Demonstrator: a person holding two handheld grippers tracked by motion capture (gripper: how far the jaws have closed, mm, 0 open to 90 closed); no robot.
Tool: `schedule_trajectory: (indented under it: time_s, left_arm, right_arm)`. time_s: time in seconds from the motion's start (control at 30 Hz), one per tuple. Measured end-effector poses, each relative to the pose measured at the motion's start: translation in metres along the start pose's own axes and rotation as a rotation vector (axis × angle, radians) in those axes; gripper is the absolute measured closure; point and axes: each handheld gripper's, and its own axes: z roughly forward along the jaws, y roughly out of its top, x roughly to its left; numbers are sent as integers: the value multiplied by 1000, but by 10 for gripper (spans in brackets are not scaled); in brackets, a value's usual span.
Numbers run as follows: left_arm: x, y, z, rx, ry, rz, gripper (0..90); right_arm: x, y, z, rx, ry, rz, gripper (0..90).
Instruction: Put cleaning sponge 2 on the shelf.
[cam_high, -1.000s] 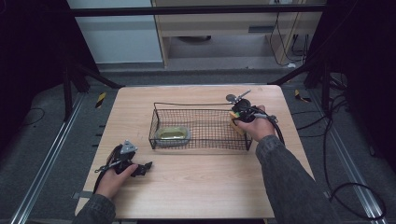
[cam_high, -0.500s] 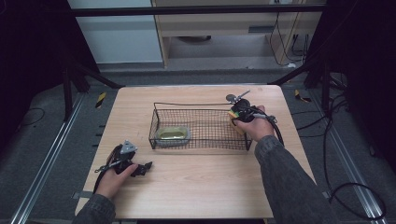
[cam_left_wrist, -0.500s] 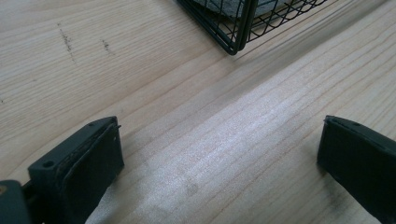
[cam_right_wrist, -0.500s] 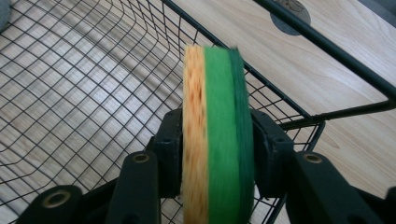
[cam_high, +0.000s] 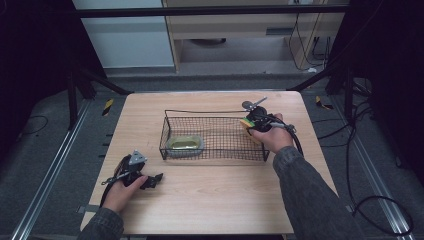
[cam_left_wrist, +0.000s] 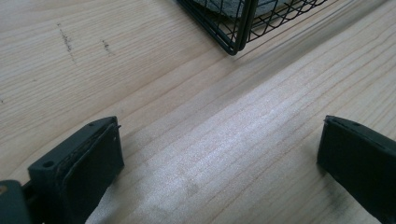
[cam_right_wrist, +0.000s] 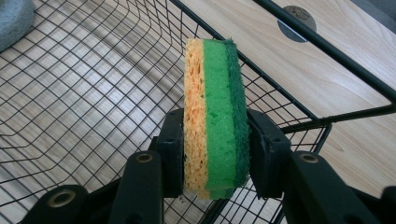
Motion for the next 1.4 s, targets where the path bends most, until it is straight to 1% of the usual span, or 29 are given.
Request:
schedule_trajectory:
  time_s: [0.17,0.4,0.43,0.47,0.53,0.63,0.67,0.7,0.8,0.9,1.0,1.13,1.23,1.33,1.37,1.4]
  left_arm:
    - [0,0,0,0,0,0,0]
    - [0,0,0,0,0,0,0]
    - [0,0,0,0,0,0,0]
    - [0,0,0,0,0,0,0]
    - [0,0,0,0,0,0,0]
    - [0,0,0,0,0,0,0]
    - [0,0,0,0,0,1,0]
    - [0,0,0,0,0,1,0]
    - [0,0,0,0,0,1,0]
    - [0,0,0,0,0,0,0]
    - [0,0,0,0,0,1,0]
    - [0,0,0,0,0,1,0]
    - [0,0,0,0,0,0,0]
    - [0,0,0,0,0,0,0]
    - [0,0,0,0,0,1,0]
    - [0,0,0,0,0,1,0]
  right_arm:
    - [5,0,-3,1,7,-8,593]
    - [15,1,-8,5,32,-28,567]
    - [15,1,-8,5,32,-28,567]
    - [16,1,-9,6,45,-28,558]
    - [16,1,-10,3,53,-26,557]
    - [19,0,-12,-11,68,-19,545]
    - [22,-1,-12,-10,79,-18,542]
    - [22,-1,-12,-10,79,-18,542]
    - [25,-4,-13,-4,91,-18,517]
    - [25,-6,-14,-6,106,-18,492]
    - [25,-7,-17,-13,112,-10,473]
    - [26,-7,-21,-26,117,-15,468]
    - [27,-7,-25,-38,112,-15,455]
    - [27,-7,-29,-57,108,-8,405]
    - [26,-8,-32,-69,106,3,373]
    - [25,-9,-32,-74,102,7,360]
